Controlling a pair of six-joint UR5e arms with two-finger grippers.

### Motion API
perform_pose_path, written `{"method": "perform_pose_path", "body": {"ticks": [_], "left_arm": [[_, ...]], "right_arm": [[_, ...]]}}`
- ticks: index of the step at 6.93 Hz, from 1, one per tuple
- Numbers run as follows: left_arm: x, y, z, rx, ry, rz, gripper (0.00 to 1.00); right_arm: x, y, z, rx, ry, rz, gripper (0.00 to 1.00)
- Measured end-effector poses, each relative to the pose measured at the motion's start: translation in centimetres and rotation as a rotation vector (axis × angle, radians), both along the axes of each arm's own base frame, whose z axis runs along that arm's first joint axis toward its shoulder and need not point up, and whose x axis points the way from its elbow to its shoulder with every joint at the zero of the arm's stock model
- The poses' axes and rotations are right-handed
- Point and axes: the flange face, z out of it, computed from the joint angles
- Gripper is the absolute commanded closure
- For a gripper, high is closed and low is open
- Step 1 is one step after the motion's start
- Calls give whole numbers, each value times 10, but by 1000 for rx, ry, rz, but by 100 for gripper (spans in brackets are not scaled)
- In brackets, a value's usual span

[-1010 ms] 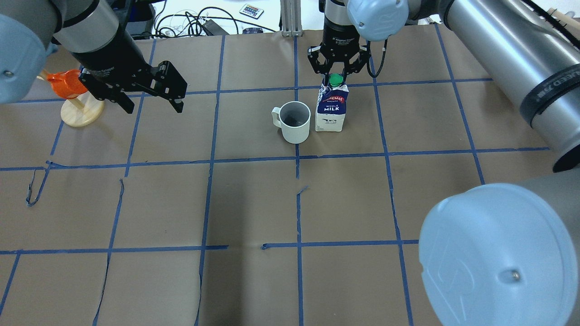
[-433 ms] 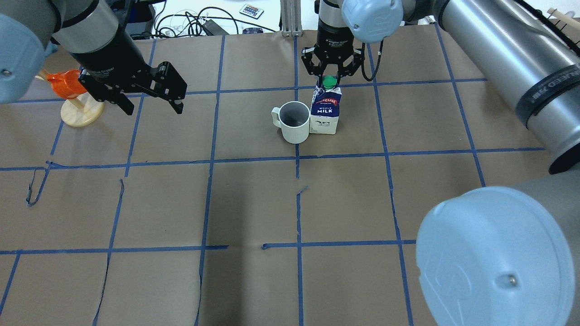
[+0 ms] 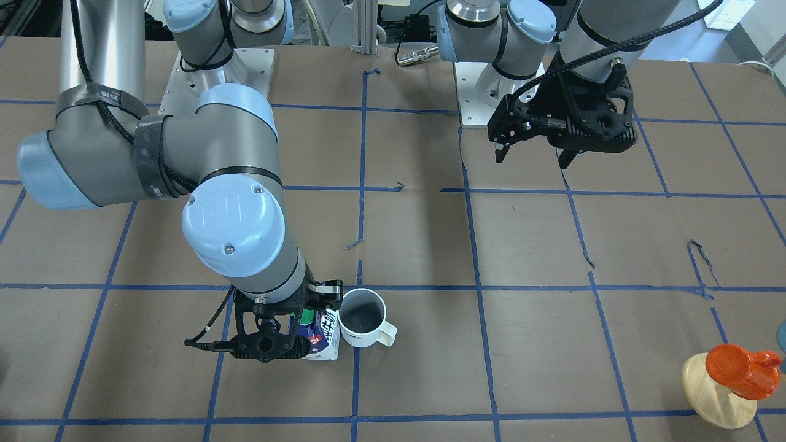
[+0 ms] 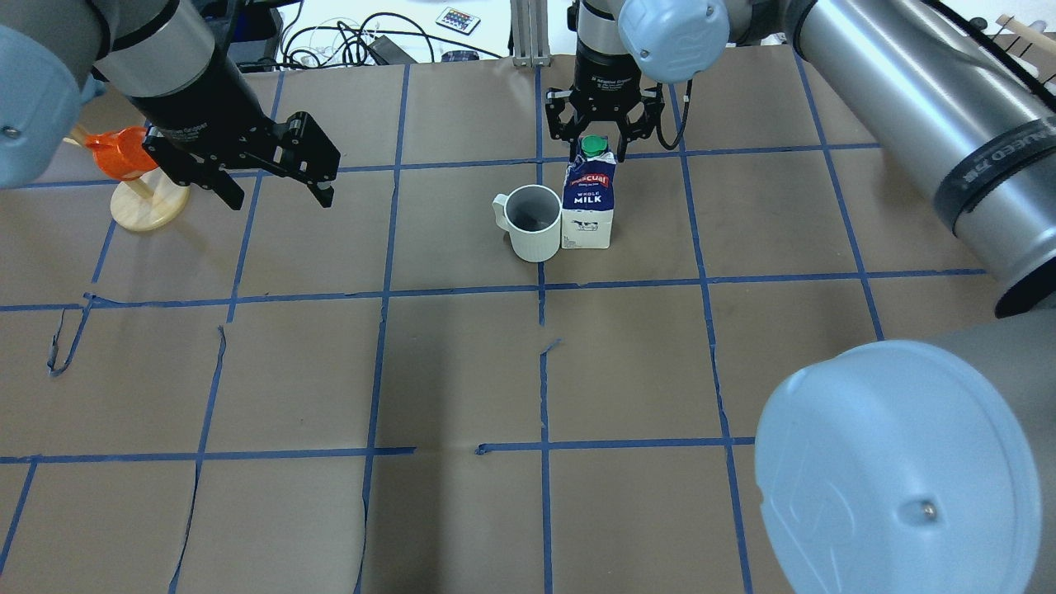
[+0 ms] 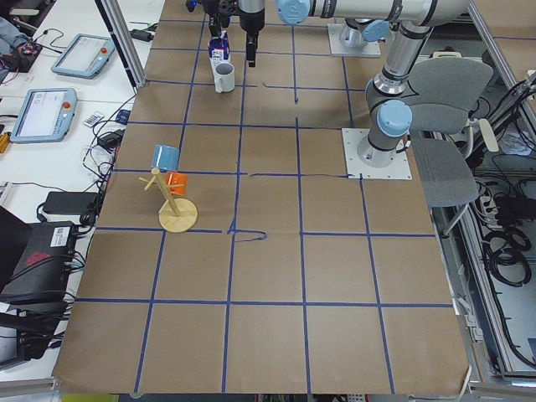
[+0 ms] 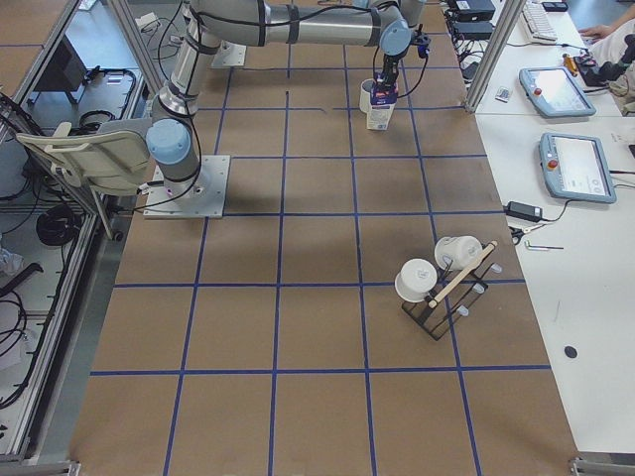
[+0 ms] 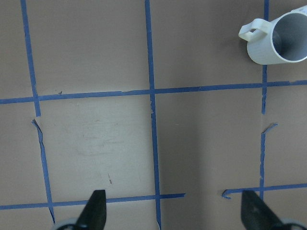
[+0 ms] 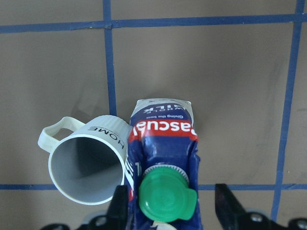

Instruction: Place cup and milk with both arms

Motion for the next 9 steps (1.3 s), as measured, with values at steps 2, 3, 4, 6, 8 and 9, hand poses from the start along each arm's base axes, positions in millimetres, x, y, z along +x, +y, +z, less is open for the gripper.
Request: {"method": "perform_pose_path", "body": {"ticks": [2,3,4,6,8,9], "left_arm": [[0,0,0,1,-2,1,0],[1,0,0,1,-4,1,0],[1,0,0,1,-5,1,0],[1,0,-1,1,-4,0,0],[1,0,-1,1,-3,-1,0],[1,0,-1,2,-4,-1,0]], "right_arm": [[-4,0,3,-10,23,39,0],[-11,3,16,-21,27,57,0],[-21,10,36,-32,28,60,0],[-66,33,78,-27,29,17,0],[-128,85,121,-38,24,32,0],[-145,113,128,-43,24,51,0]]}}
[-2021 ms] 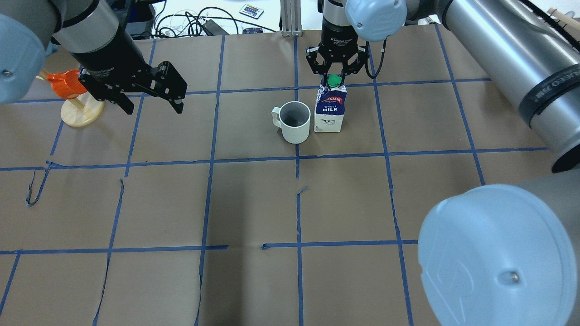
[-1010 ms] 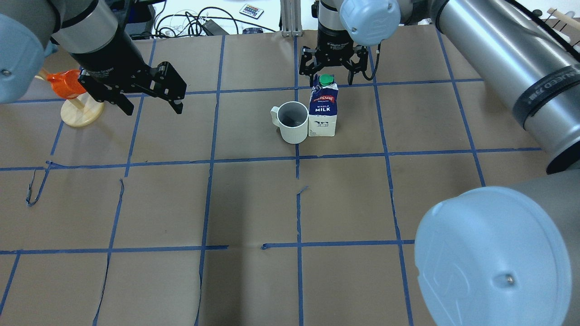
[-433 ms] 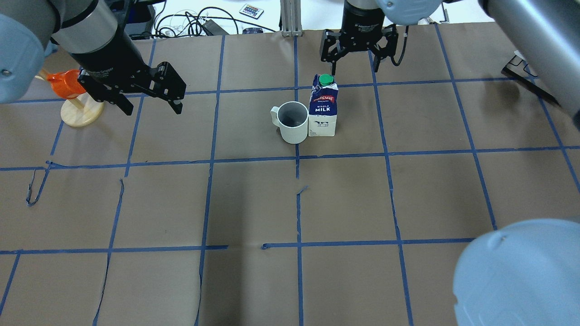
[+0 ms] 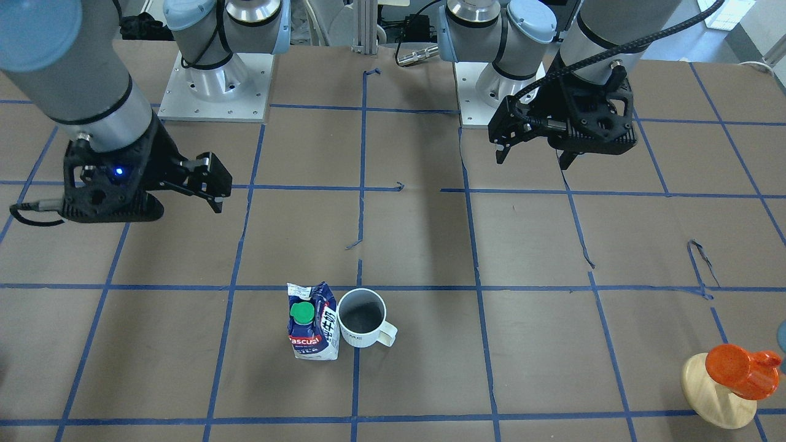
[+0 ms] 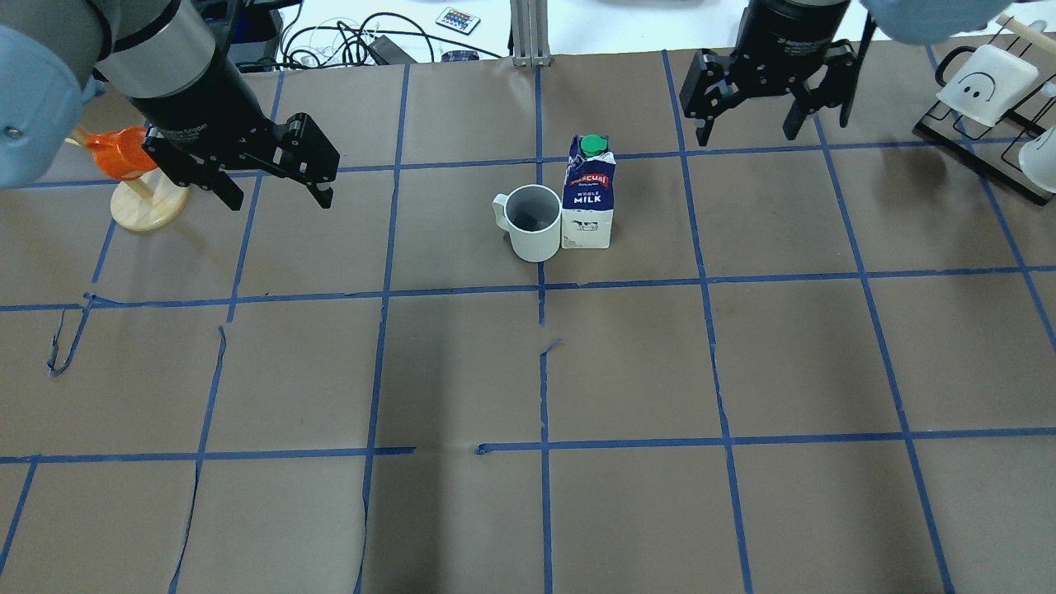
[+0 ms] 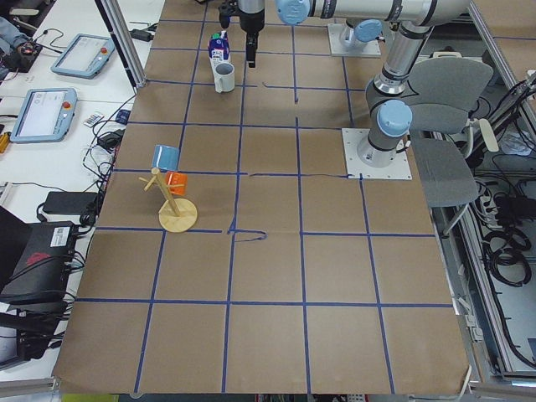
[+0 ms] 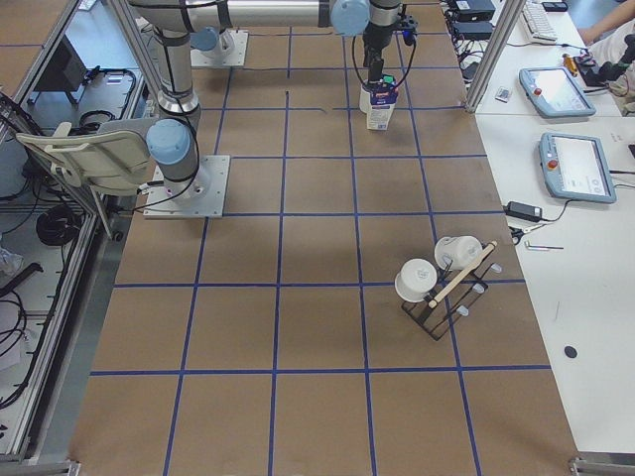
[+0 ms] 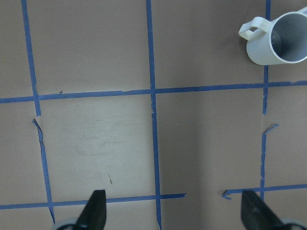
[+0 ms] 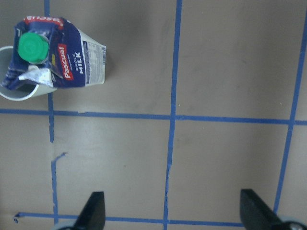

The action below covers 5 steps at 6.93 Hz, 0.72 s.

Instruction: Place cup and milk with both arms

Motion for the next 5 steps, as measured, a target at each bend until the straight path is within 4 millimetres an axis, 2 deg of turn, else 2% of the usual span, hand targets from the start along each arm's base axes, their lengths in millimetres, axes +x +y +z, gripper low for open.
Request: {"method": "perform_pose_path", "body": {"ticks": [1,2,5], "left_arm": [[0,0,-1,2,0,0,0],[0,0,-2,5,0,0,0],[0,0,-2,4,0,1,0]], "right_arm": [[-6,22,6,-5,4,7,0],[-9,33,9,-3,16,10,0],[-9,41,12,-2,33,9,0]]}}
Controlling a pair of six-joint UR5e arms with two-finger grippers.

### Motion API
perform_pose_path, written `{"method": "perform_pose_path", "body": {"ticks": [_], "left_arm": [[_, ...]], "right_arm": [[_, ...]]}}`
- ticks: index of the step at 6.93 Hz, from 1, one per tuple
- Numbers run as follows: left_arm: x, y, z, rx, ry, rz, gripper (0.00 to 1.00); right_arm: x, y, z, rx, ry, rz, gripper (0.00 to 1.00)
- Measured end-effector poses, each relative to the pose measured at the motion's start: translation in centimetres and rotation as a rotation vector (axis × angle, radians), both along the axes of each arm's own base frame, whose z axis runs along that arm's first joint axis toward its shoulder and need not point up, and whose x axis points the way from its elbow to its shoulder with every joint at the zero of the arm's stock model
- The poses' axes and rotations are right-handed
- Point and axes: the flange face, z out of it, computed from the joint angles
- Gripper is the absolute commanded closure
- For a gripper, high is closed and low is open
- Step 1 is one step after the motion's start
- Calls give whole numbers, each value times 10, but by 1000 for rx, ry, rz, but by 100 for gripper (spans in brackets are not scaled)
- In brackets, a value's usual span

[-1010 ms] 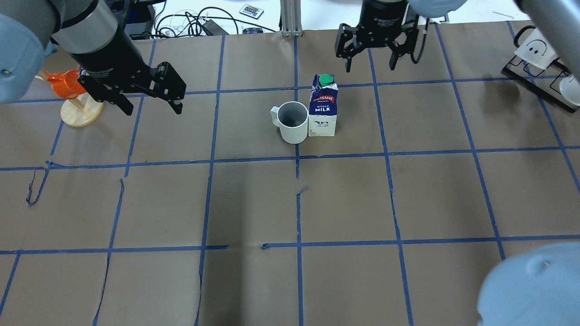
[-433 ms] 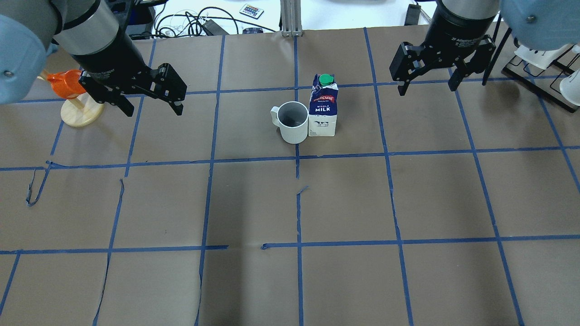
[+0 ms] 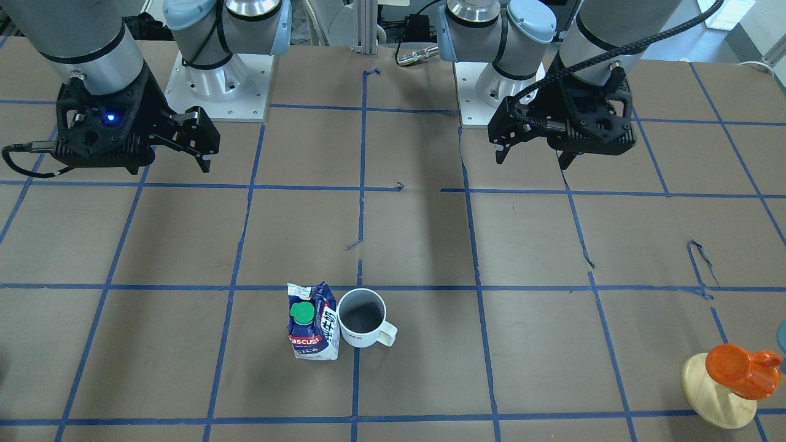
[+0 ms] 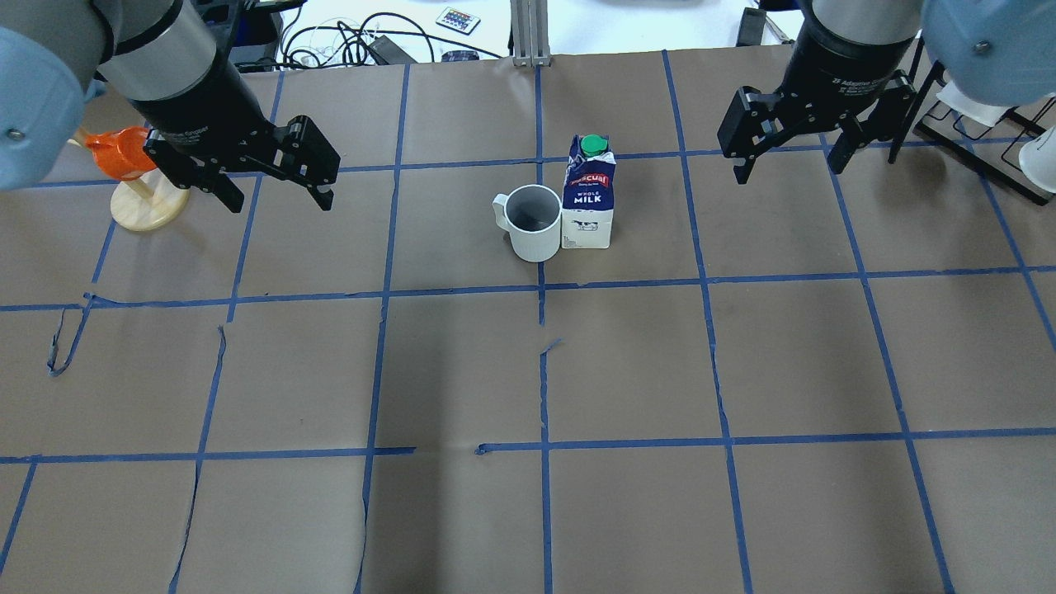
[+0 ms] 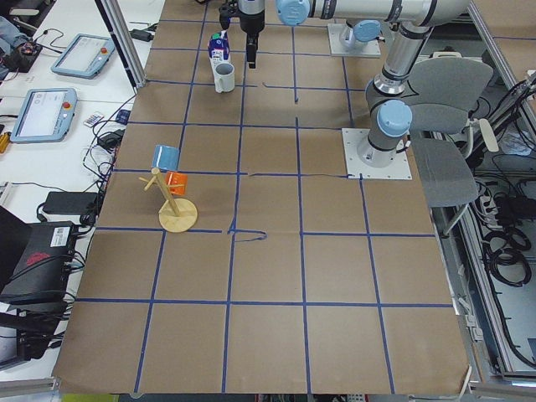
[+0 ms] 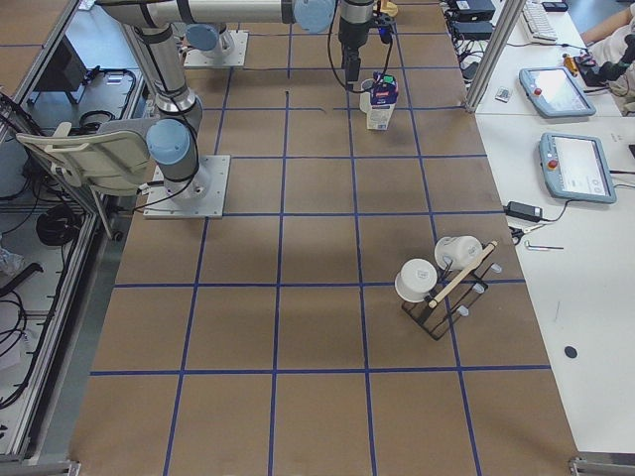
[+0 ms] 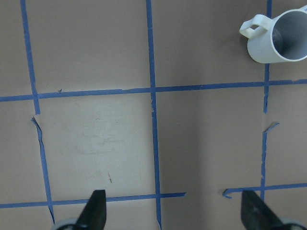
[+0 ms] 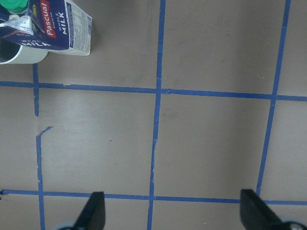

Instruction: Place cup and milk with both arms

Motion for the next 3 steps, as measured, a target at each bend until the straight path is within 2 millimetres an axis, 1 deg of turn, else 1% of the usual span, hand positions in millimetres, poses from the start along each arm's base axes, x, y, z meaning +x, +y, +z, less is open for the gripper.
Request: {"method": "perform_pose_path", "body": {"ticks": [3], "left_arm": [[0,0,-2,-2,-1,-1,0]], "right_arm": [[0,1,2,-4,-1,-1,0]]}}
